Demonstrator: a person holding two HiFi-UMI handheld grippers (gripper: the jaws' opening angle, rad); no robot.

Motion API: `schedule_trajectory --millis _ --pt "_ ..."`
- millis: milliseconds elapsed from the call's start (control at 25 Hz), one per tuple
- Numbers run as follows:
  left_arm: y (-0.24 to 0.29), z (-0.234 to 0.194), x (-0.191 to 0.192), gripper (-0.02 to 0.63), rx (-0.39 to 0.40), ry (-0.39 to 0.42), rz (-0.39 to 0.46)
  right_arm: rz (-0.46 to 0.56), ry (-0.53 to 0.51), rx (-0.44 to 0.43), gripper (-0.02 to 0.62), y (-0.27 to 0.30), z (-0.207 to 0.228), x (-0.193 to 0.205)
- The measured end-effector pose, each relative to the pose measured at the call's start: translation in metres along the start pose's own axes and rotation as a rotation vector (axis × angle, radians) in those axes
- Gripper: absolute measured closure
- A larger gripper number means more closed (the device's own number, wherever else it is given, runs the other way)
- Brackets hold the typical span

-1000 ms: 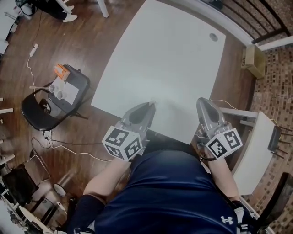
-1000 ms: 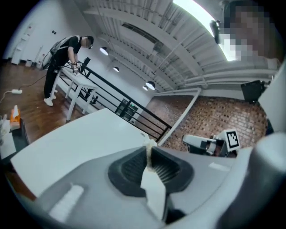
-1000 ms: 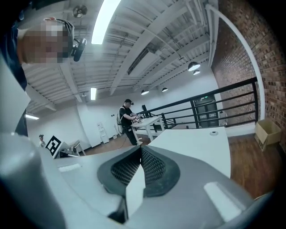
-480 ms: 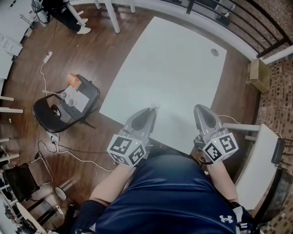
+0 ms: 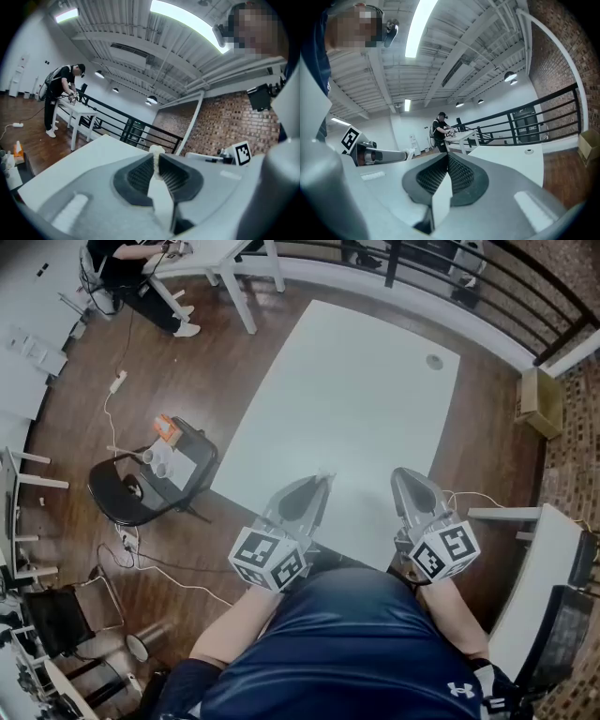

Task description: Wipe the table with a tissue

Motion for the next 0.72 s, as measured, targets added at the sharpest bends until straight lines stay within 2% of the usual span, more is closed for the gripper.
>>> schedule_trajectory --millis 720 --pt "0.0032 -0.0010 0.0011 0.571 -0.061 -0.003 -0.022 -0.024 -0.001 -0.044 0.584 0.0060 0.0009 -0.0036"
Point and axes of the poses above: the fingertips, and each gripper's own axes: y forward along the fingers, z to its right, x out of its underside, the point moved 4 cm from there along -y, backward along the fingers, and after that the axes turned 5 degrees about -y, right-handed, at the moved point
